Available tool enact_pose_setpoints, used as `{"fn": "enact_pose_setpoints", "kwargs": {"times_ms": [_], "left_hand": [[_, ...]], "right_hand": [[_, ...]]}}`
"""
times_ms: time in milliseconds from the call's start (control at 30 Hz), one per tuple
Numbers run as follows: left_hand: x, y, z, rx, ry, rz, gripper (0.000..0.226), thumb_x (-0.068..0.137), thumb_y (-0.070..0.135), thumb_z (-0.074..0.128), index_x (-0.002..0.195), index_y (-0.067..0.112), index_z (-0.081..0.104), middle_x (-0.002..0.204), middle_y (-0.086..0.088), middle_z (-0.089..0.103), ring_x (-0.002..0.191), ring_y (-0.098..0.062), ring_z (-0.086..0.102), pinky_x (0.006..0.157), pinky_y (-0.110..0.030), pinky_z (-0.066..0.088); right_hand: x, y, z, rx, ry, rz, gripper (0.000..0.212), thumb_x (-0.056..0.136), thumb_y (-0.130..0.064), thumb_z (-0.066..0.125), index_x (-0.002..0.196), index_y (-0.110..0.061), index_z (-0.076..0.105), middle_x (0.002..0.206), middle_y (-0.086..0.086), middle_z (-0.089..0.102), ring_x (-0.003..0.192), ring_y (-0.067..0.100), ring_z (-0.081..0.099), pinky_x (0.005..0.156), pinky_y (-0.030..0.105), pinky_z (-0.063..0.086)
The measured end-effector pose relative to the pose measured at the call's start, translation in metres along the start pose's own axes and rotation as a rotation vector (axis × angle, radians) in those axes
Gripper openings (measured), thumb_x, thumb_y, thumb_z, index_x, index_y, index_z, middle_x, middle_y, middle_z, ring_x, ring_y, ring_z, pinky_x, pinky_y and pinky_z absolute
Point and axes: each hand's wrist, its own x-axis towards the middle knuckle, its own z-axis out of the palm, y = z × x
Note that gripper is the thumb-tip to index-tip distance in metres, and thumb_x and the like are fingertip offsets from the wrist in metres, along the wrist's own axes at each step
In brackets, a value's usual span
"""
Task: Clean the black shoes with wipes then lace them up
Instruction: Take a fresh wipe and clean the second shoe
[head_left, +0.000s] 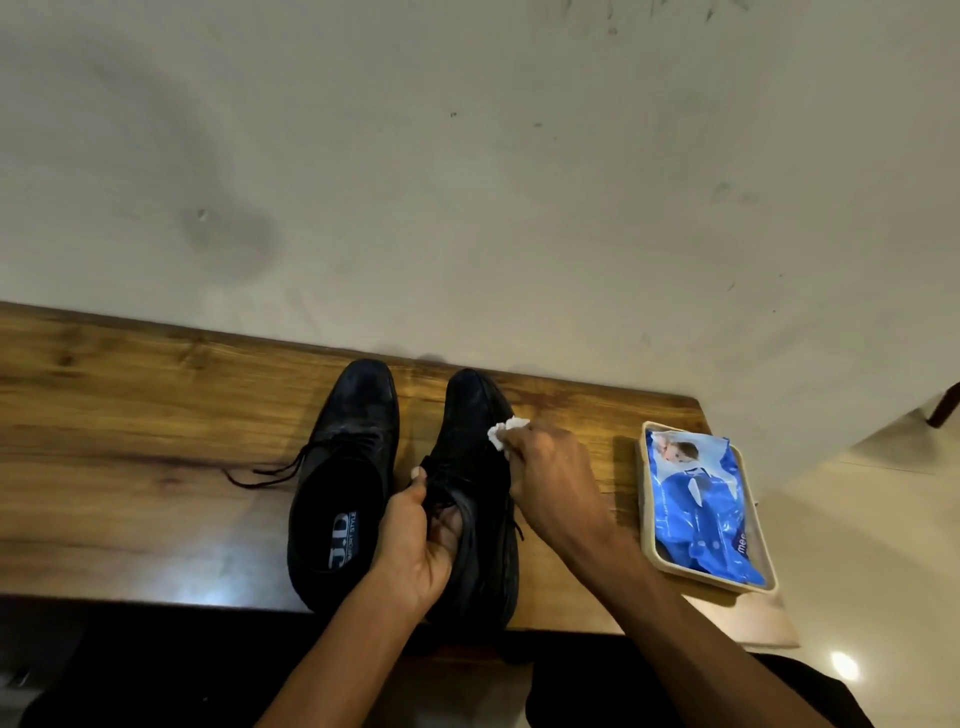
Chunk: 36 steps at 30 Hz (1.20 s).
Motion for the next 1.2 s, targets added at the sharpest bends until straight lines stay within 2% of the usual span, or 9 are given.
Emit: {"fn": "enact_pose_setpoints", "kwargs": {"times_ms": [100,267,400,567,733,833,1000,1133,1200], "left_hand": [[-0.001,0.000,-0.002,0.077,-0.030,0.014,0.039,0.103,0.037,0.046,0.103,0.003,0.064,0.075,-0.010,0.071,0.066,-0.016,0.065,0.054,-0.021,0.056],[-0.006,0.001,-0.003,0.171,-0.157,0.053,0.060,0.092,0.059,0.052,0.109,0.005,0.072,0.108,-0.019,0.074,0.109,-0.034,0.067,0.103,-0.045,0.049],[-0.008,0.000,-0.004,0.229,-0.216,0.029,0.047,0.086,0.045,0.068,0.114,0.007,0.072,0.113,-0.019,0.072,0.105,-0.035,0.070,0.090,-0.046,0.054],[-0.004,-0.003,-0.002,0.277,-0.077,0.034,0.070,0.062,0.029,0.088,0.121,0.002,0.065,0.113,-0.022,0.071,0.103,-0.040,0.070,0.087,-0.054,0.057],[-0.001,-0.009,-0.003,0.314,-0.042,0.085,0.056,0.076,0.020,0.083,0.122,-0.003,0.059,0.110,-0.023,0.071,0.091,-0.036,0.073,0.061,-0.034,0.059],[-0.008,-0.013,0.000,0.344,-0.017,0.130,0.037,0.080,0.016,0.081,0.102,0.003,0.054,0.105,-0.021,0.069,0.083,-0.031,0.072,0.052,-0.030,0.057],[-0.018,-0.018,0.004,0.481,-0.120,0.220,0.038,0.083,0.012,0.077,0.052,0.019,0.056,0.068,-0.003,0.070,0.070,-0.019,0.073,0.063,-0.033,0.060],[-0.024,-0.024,0.002,0.677,-0.195,0.355,0.018,0.086,0.022,0.077,0.091,0.005,0.072,0.094,-0.006,0.077,0.096,-0.021,0.072,0.094,-0.048,0.055],[-0.026,-0.027,0.002,0.754,-0.206,0.405,0.020,0.088,0.024,0.074,0.100,0.008,0.074,0.100,-0.001,0.077,0.100,-0.017,0.072,0.095,-0.046,0.055]], "right_hand": [[-0.023,-0.008,-0.001,-0.010,-0.072,0.024,0.036,0.093,-0.004,0.062,0.127,-0.017,0.067,0.114,0.008,0.069,0.100,0.022,0.067,0.082,0.028,0.053],[-0.028,-0.009,0.002,0.042,-0.090,0.022,0.027,0.093,-0.004,0.064,0.115,-0.016,0.074,0.098,0.006,0.072,0.089,0.021,0.069,0.077,0.033,0.058],[-0.008,0.004,0.009,0.083,-0.007,0.041,0.027,0.092,-0.004,0.065,0.115,-0.014,0.076,0.094,0.006,0.073,0.085,0.021,0.068,0.073,0.022,0.049],[0.028,0.013,0.015,0.064,0.045,0.020,0.032,0.091,0.001,0.062,0.116,-0.012,0.075,0.109,0.009,0.072,0.095,0.022,0.067,0.078,0.022,0.048],[0.057,0.025,0.019,0.083,0.059,-0.019,0.028,0.089,0.004,0.064,0.112,-0.007,0.076,0.112,0.011,0.070,0.098,0.025,0.069,0.088,0.031,0.056],[0.057,0.024,0.017,0.080,0.077,-0.054,0.026,0.088,0.006,0.065,0.108,-0.005,0.077,0.108,0.011,0.071,0.096,0.027,0.069,0.086,0.031,0.055],[0.034,0.013,0.004,0.072,-0.042,-0.259,0.029,0.084,0.007,0.066,0.105,-0.009,0.078,0.107,0.006,0.073,0.099,0.025,0.067,0.086,0.037,0.057],[0.049,0.033,-0.009,0.047,0.089,-0.135,0.023,0.090,-0.002,0.067,0.110,-0.009,0.077,0.107,0.007,0.070,0.097,0.024,0.066,0.084,0.031,0.054],[0.050,0.033,-0.013,0.063,0.153,-0.049,0.021,0.091,-0.005,0.068,0.110,-0.008,0.076,0.106,0.008,0.069,0.095,0.023,0.066,0.083,0.026,0.052]]}}
